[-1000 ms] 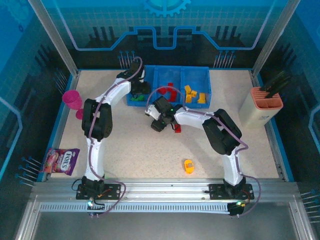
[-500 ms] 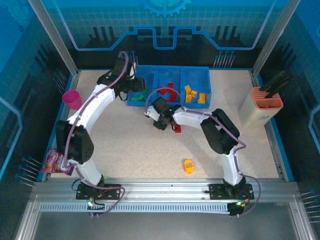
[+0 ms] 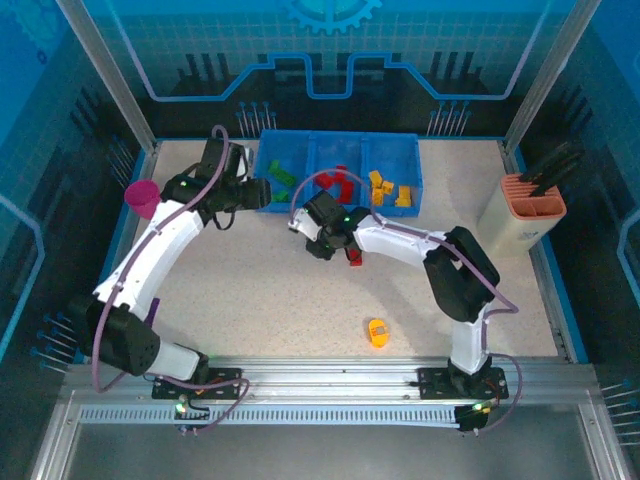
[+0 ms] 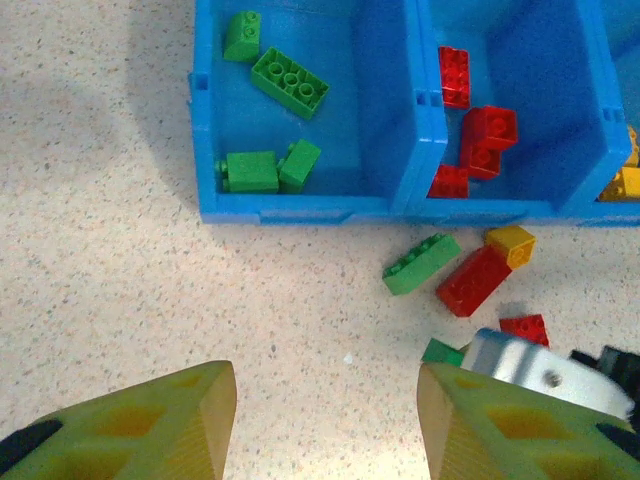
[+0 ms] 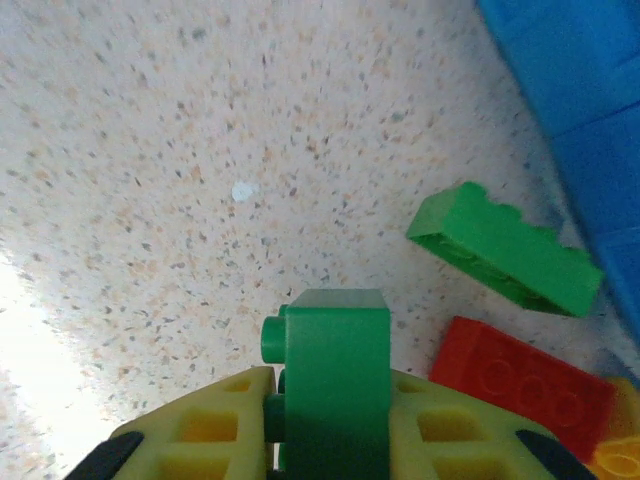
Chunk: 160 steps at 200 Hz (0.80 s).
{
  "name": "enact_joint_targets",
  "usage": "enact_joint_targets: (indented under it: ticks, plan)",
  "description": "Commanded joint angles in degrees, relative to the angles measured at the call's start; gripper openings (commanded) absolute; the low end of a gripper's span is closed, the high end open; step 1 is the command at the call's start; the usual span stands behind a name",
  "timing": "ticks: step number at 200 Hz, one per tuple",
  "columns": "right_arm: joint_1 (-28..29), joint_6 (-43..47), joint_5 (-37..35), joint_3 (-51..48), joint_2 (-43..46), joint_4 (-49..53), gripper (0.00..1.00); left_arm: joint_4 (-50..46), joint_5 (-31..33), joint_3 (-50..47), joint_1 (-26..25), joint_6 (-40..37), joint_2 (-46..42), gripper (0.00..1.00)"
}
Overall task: Sort the legos into containers by color
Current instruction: Pick up the lego from the center of the table, then place the lego in the container.
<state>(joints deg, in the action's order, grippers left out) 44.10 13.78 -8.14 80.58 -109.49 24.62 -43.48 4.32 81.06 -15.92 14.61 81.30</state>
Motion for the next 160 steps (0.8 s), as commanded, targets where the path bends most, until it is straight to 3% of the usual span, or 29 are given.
enact_joint_targets:
  ticks: [1,75,160]
  plan:
    - [0.22,-1.51,2.49,2.31,2.73,2.05,0.22,-2.92,0.89,-1.91,-0.08,0.04,-3.40,0.52]
    - [-1.14,-3.32,5.77,11.20,0.57,-1.58,0.23,-4.97,0.55,-8.02,0.28,1.60,-11.65,0.53]
    - [-2.72,0.41,6.13,28.91,-12.54,-5.62,0.24,-8.22,-1.99,-16.00,0.28,4.72,-20.28,0.53]
